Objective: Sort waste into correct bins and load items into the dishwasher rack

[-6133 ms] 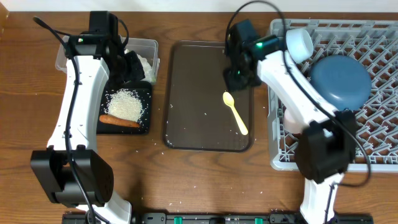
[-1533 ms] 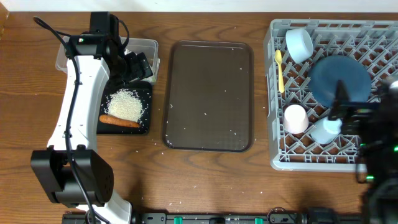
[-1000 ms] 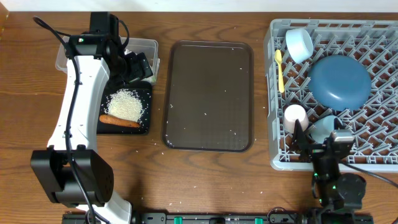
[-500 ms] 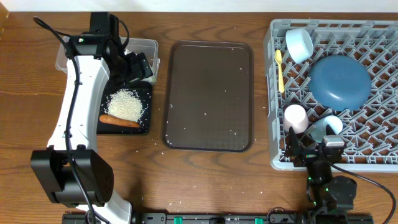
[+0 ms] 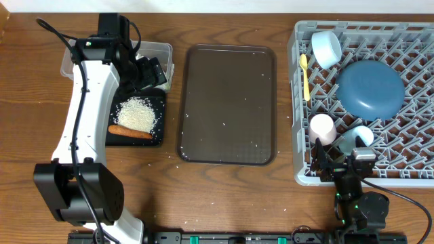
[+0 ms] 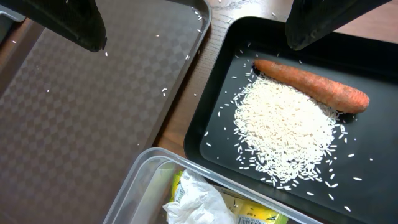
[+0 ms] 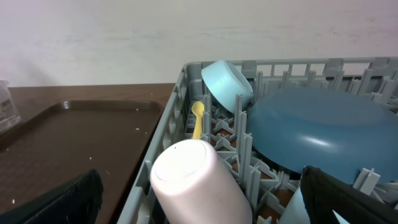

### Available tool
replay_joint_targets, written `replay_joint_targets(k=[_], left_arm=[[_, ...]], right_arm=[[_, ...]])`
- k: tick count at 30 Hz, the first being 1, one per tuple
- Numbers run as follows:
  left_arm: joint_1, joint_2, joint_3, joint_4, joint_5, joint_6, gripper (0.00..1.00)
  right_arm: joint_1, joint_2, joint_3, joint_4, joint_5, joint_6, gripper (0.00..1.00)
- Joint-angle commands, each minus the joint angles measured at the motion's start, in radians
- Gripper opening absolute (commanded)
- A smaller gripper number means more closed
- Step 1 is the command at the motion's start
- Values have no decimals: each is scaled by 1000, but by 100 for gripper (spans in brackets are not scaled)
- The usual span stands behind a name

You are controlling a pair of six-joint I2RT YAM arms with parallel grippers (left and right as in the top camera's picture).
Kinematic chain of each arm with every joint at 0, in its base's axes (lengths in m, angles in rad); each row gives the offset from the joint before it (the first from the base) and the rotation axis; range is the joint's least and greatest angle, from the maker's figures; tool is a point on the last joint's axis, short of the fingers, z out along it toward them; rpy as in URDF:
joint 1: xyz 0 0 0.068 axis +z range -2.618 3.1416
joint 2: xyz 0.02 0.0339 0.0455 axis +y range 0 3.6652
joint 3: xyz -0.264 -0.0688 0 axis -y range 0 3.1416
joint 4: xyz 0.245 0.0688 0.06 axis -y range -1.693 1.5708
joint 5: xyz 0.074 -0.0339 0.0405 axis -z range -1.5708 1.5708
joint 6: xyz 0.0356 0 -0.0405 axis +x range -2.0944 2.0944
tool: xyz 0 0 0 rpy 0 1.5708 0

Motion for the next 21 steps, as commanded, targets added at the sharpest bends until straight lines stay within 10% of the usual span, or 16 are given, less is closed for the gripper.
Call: replay_joint_targets(k=[1, 13, 21], left_arm=[[2, 13, -3, -2, -12, 9, 95], [-7, -134, -3, 3, -92, 38, 95], [-64, -479, -195, 301, -98, 330, 95]], right_arm=[[5, -4, -2, -3, 0, -5, 99], [5, -4, -2, -3, 0, -5, 99], [5, -4, -2, -3, 0, -5, 99]])
